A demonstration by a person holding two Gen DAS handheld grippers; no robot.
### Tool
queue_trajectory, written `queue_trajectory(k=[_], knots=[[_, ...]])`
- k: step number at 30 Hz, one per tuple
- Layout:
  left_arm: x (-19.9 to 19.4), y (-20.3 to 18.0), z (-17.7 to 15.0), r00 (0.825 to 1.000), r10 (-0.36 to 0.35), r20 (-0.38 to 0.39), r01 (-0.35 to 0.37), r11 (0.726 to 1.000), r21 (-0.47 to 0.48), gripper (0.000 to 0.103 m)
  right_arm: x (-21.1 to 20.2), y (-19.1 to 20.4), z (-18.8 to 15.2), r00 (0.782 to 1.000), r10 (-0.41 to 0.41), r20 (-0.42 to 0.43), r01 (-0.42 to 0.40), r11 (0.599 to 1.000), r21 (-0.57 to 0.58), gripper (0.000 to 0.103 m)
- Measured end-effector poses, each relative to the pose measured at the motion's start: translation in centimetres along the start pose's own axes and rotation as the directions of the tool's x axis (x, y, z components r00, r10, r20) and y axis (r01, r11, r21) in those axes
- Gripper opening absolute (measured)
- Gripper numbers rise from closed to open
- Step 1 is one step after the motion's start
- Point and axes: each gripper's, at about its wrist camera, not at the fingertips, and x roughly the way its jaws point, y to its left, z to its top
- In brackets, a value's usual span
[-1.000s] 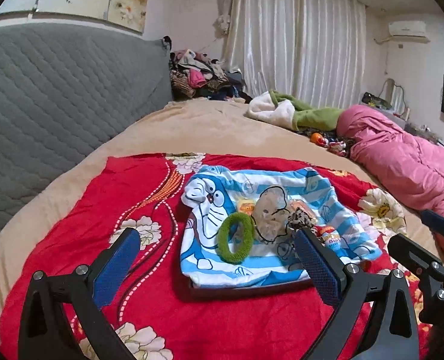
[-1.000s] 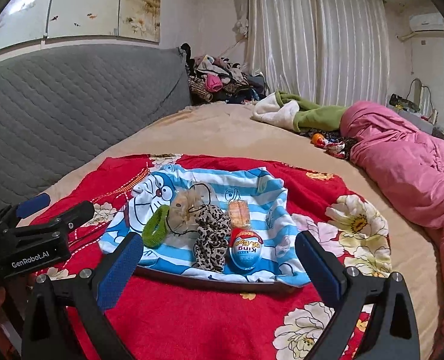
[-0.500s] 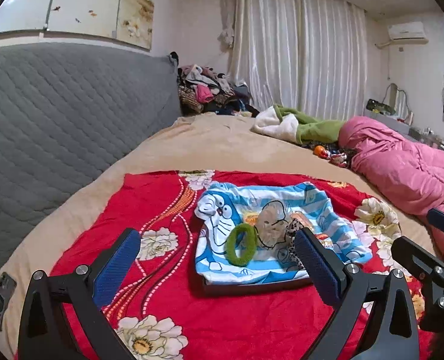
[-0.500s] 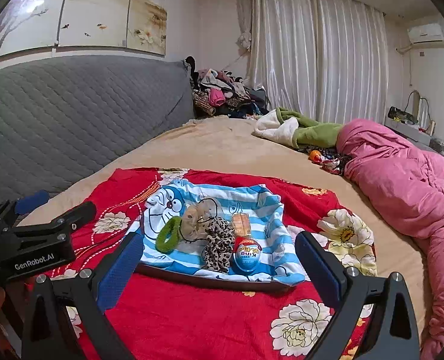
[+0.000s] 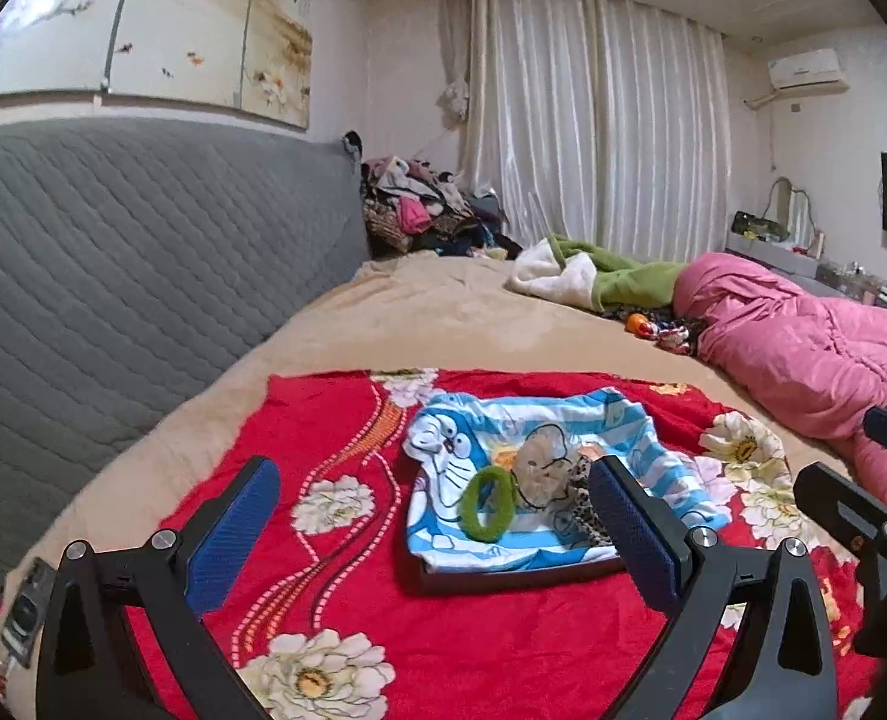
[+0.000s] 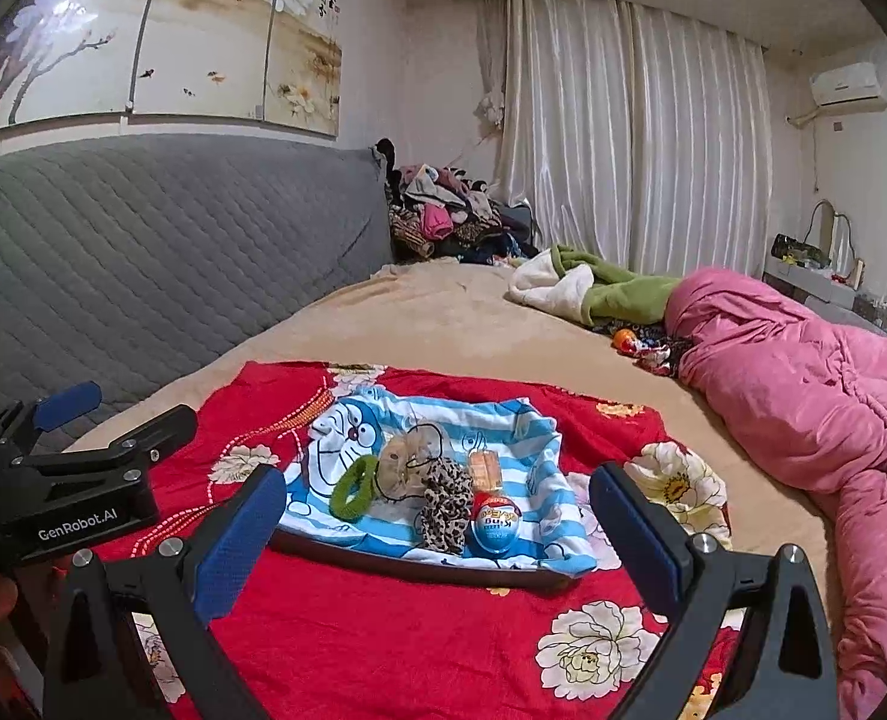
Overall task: Organize objects
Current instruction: 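Withdraw both open tools back from the tray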
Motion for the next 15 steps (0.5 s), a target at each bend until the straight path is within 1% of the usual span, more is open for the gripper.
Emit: queue_trajectory(k=[4, 8, 12, 15], knots=[[-1.1, 0.2, -0.1, 1.000, -0.015, -0.001, 0.015, 1.000, -0.008, 0.102, -1.0, 0.4, 0.1, 1.000, -0.005, 0.007, 0.005, 1.000, -0.008, 0.102], [-2.2, 0.4, -0.1, 1.000, -0.003, 0.010, 0.003, 1.000, 0.002, 0.102, -2.1, 0.9, 0.2, 1.000, -0.008, 0.015, 0.008, 1.000, -0.017, 0.102], [-3.3, 0.9, -0.1, 0.999, -0.028, 0.017, 0.028, 0.999, -0.019, 0.102, -3.4, 1.2, 0.2, 0.999, -0.010, 0.031, 0.011, 1.000, -0.022, 0.102], [-4.3, 1.0, -0.2, 0.999, -0.029, 0.026, 0.030, 0.999, -0.018, 0.102, -4.3, 1.5, 0.2, 0.999, -0.012, 0.041, 0.013, 1.000, -0.024, 0.102]])
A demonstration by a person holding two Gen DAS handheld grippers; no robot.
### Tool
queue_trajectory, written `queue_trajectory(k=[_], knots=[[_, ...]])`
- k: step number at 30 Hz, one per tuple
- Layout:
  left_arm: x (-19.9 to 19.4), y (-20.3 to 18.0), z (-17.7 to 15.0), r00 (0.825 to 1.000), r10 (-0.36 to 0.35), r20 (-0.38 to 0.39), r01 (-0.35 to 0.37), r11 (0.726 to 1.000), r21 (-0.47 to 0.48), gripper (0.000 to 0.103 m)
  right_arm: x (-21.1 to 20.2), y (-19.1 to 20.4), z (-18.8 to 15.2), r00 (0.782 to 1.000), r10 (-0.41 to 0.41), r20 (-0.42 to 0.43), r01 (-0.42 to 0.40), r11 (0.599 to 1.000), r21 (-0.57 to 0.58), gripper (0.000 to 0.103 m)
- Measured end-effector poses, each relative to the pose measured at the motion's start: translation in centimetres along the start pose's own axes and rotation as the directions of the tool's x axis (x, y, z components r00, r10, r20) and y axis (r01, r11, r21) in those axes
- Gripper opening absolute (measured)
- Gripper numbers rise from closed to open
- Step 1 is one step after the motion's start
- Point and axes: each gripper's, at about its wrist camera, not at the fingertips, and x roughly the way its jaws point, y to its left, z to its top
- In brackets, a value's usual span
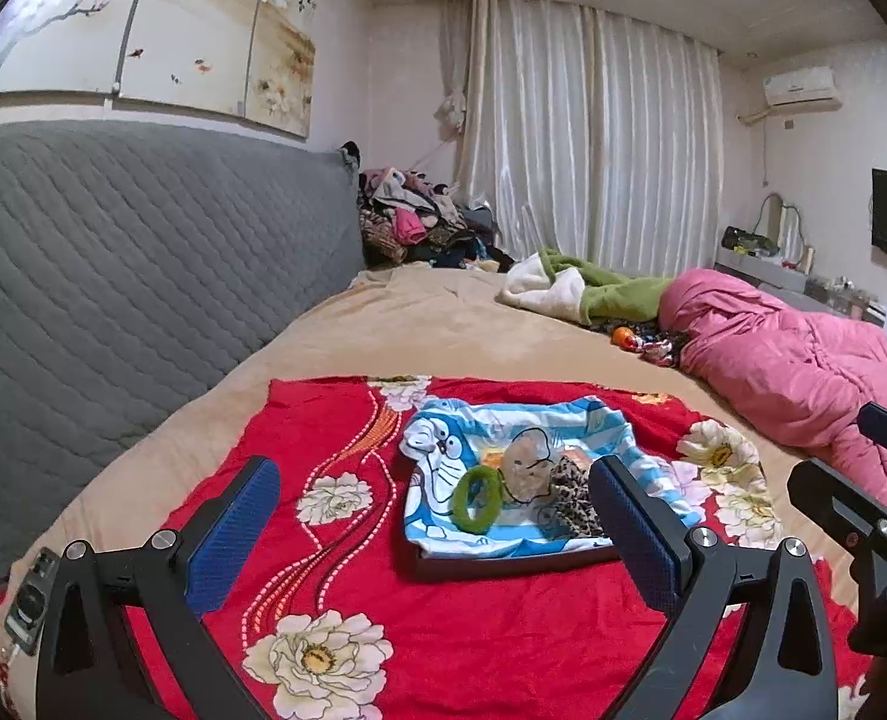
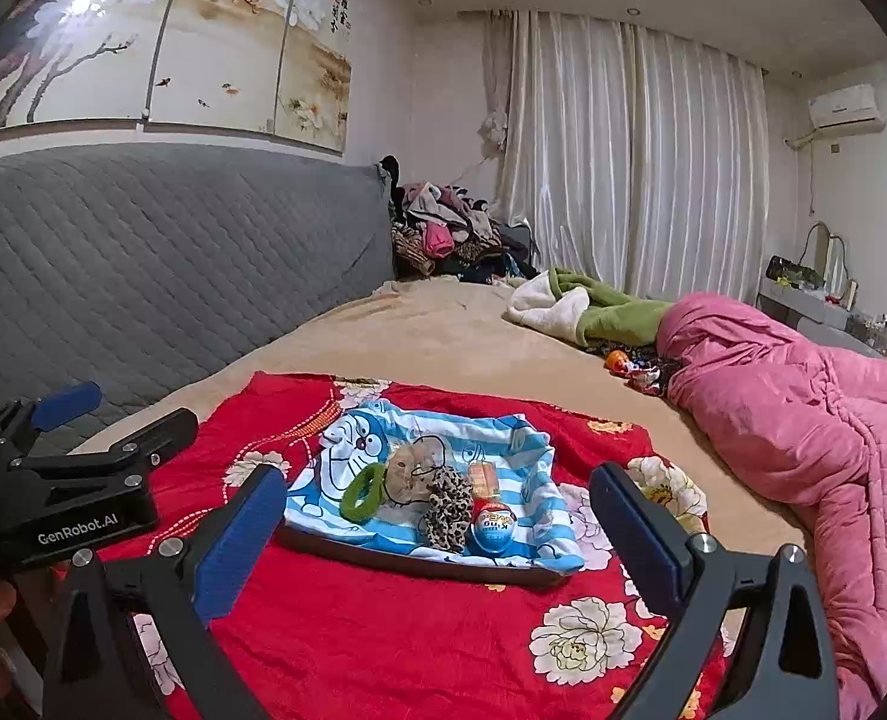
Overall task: Organize objects
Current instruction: 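Withdraw both open tools back from the tray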
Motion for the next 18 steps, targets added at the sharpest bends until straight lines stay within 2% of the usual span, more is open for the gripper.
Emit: queue_trajectory(k=[8, 18], knots=[[-2.4, 0.2, 0.0, 1.000, -0.011, 0.021, 0.011, 1.000, -0.006, 0.102, -2.3, 0.5, 0.2, 1.000, -0.006, 0.028, 0.006, 1.000, -0.009, 0.102], [-3.8, 0.4, -1.5, 0.999, -0.033, 0.001, 0.033, 0.999, -0.003, 0.102, -4.4, 0.6, -0.7, 0.999, -0.019, 0.038, 0.019, 1.000, -0.003, 0.102]])
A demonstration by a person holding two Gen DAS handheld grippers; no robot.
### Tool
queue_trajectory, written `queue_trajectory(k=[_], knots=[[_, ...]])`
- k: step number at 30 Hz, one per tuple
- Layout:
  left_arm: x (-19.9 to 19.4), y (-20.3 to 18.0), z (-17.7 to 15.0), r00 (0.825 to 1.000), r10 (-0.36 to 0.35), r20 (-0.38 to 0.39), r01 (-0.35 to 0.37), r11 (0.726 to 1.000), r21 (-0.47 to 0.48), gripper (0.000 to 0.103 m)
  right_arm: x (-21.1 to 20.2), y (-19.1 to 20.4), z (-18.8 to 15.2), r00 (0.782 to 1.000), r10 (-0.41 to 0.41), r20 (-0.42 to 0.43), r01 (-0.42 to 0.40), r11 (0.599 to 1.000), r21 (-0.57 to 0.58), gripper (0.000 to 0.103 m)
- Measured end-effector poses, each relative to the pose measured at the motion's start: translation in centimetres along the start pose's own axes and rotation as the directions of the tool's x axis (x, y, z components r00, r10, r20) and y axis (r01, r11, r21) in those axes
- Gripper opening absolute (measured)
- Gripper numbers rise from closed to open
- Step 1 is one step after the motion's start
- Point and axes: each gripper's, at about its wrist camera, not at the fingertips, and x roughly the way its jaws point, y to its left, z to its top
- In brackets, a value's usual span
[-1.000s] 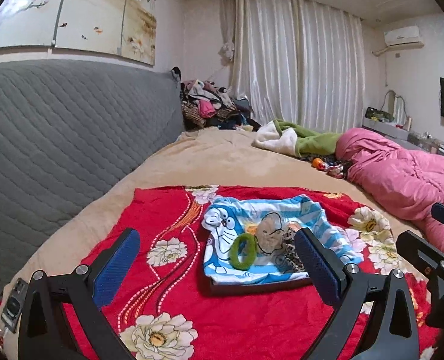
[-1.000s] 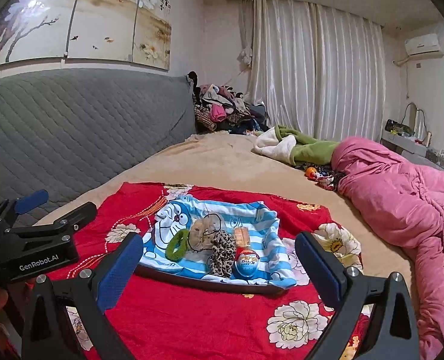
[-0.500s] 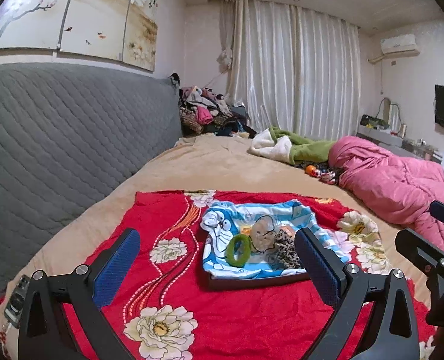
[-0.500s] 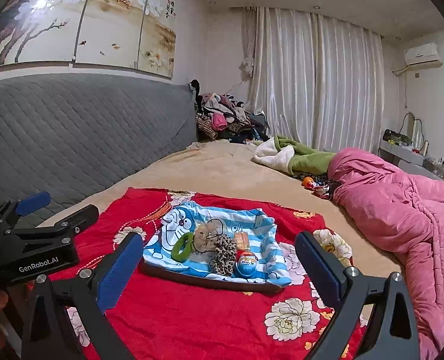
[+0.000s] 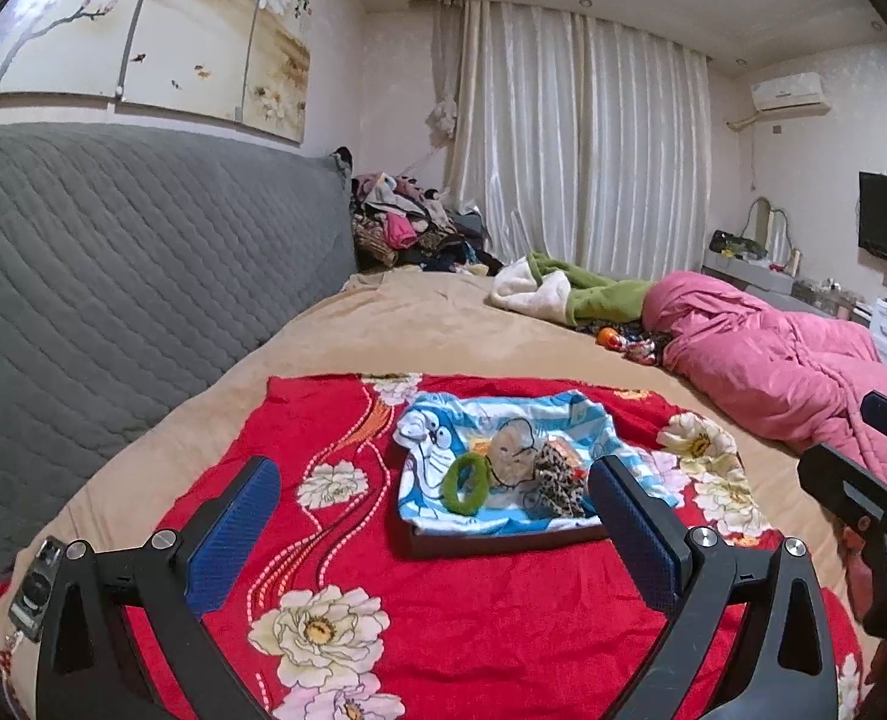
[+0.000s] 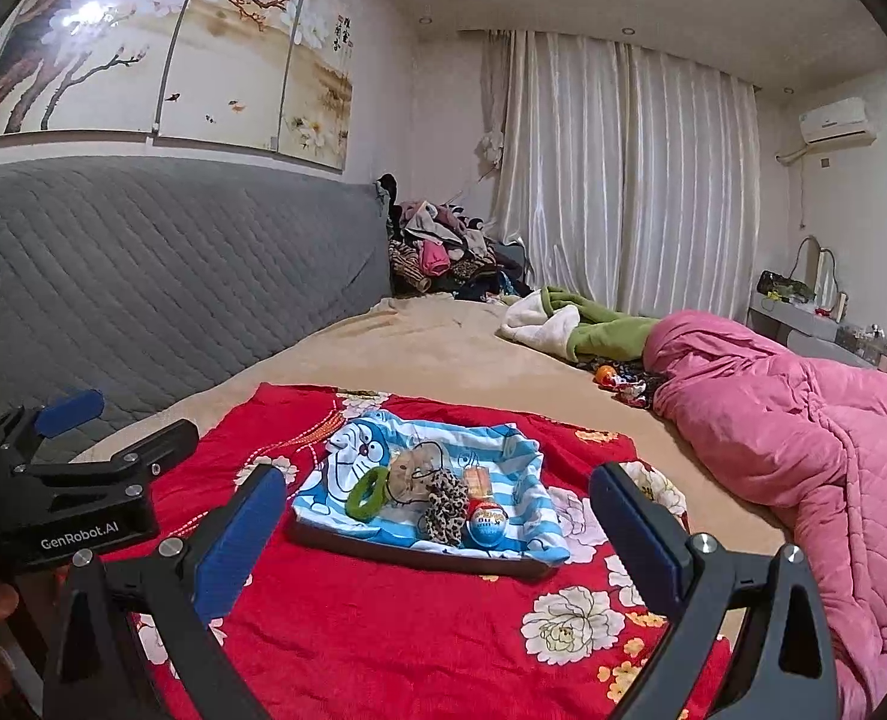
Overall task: Organize objects
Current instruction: 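Withdraw both open tools back from the tray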
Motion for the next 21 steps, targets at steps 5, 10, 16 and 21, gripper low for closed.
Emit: queue_trajectory(k=[5, 10, 16, 21], knots=[[-0.5, 0.3, -0.5, 1.000, 0.000, 0.005, 0.000, 1.000, -0.009, 0.102, -0.6, -0.2, -0.6, 1.000, -0.004, 0.005, 0.004, 1.000, 0.011, 0.102], [-1.0, -0.2, -1.6, 1.000, 0.023, 0.019, -0.024, 0.999, 0.037, 0.102, -1.2, -0.2, -1.3, 1.000, -0.015, 0.003, 0.015, 1.000, 0.015, 0.102], [-0.7, 0.2, -3.0, 1.000, 0.009, -0.017, -0.008, 1.000, 0.022, 0.102, -1.4, -0.5, -2.6, 0.999, -0.026, -0.020, 0.026, 1.000, 0.016, 0.102], [-0.4, 0.8, -4.3, 1.000, 0.007, -0.028, -0.007, 1.000, 0.012, 0.102, -1.0, -0.8, -4.0, 0.998, -0.037, -0.045, 0.038, 0.999, 0.020, 0.102]])
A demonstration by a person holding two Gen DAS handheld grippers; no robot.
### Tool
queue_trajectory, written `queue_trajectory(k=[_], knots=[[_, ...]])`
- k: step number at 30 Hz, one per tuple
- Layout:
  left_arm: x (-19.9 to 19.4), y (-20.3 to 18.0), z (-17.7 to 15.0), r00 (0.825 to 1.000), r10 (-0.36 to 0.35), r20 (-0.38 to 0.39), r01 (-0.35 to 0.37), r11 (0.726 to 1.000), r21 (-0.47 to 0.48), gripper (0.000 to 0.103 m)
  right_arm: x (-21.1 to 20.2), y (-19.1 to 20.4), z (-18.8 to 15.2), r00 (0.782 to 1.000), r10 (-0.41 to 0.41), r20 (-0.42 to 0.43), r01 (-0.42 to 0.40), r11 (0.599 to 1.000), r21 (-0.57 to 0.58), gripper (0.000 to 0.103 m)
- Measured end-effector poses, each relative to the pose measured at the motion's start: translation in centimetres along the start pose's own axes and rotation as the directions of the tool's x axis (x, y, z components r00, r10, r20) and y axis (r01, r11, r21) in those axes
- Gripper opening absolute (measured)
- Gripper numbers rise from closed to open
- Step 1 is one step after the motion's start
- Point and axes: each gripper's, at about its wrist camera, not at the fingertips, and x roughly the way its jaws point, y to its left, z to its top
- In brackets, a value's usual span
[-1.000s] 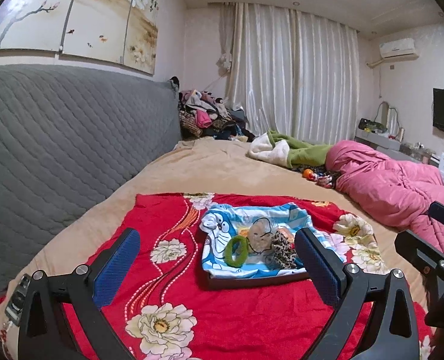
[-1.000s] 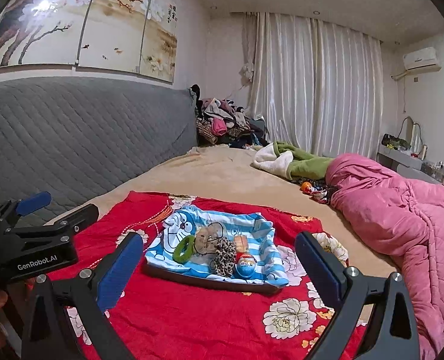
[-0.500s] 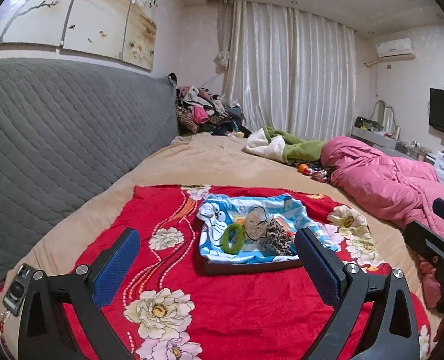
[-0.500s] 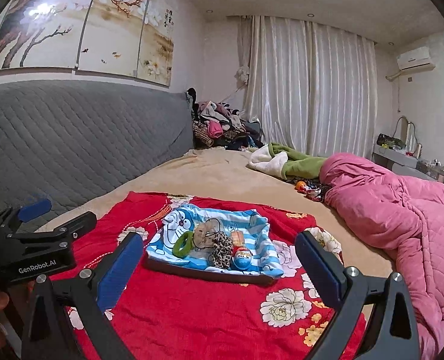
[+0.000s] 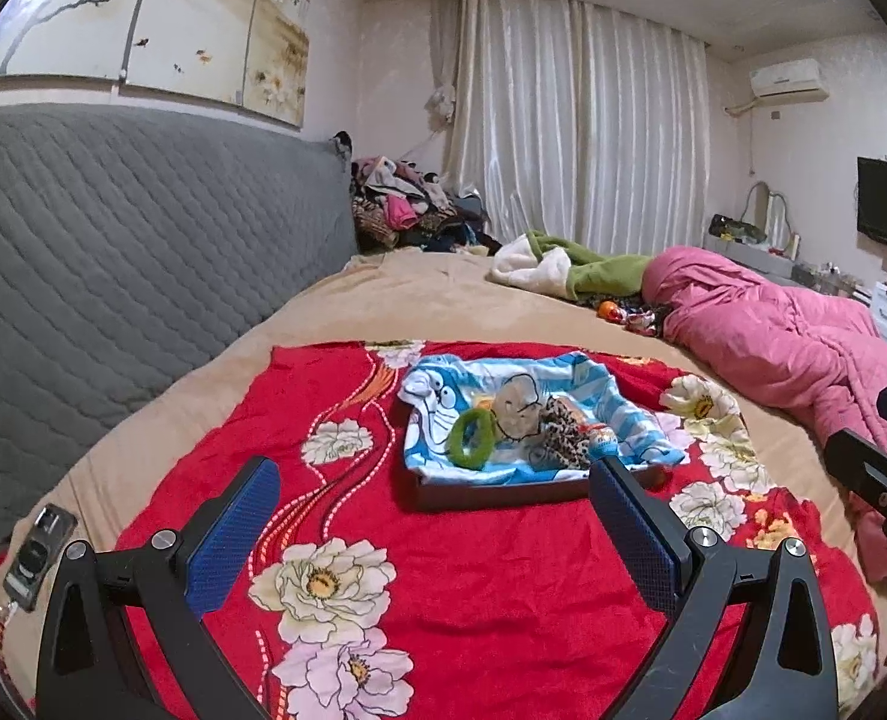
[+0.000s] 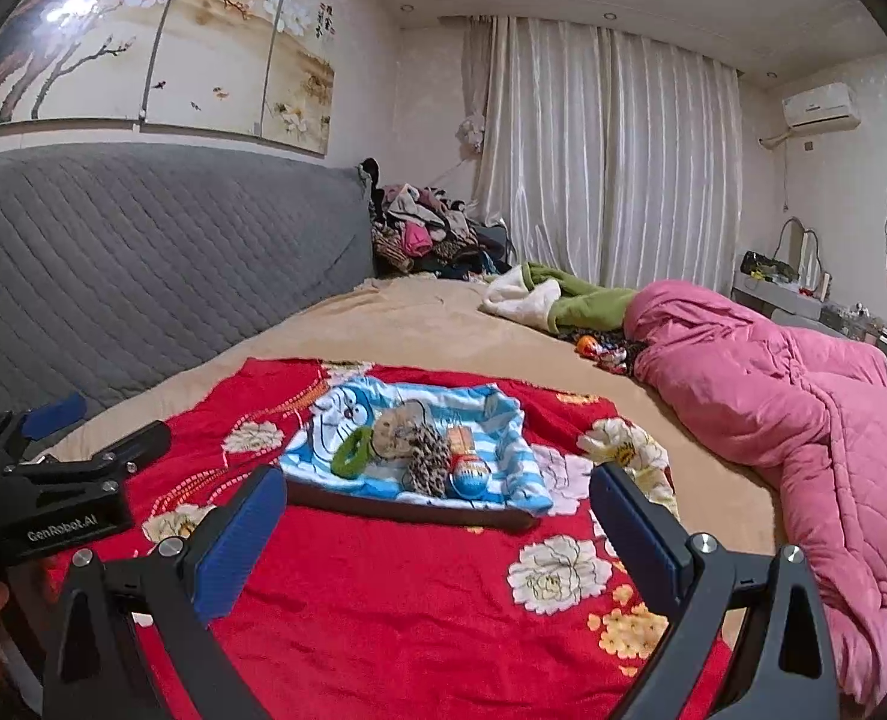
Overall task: Organize objects
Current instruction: 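Withdraw both open tools back from the tray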
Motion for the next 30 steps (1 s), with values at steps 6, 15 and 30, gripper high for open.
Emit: queue_trajectory(k=[6, 15, 30], knots=[[0.7, 0.5, -1.2, 1.000, 0.003, -0.012, -0.003, 1.000, 0.002, 0.102, 0.5, -0.3, -1.3, 1.000, -0.005, -0.006, 0.006, 1.000, 0.009, 0.102], [2.4, 0.8, -3.0, 0.999, 0.024, -0.027, -0.023, 1.000, 0.010, 0.102, 1.8, -0.2, -2.7, 1.000, -0.010, -0.029, 0.010, 1.000, -0.005, 0.102], [4.8, 1.2, -5.6, 0.995, 0.018, -0.097, -0.017, 1.000, 0.011, 0.102, 4.3, -0.7, -6.2, 0.996, -0.018, -0.085, 0.018, 1.000, 0.000, 0.102]])
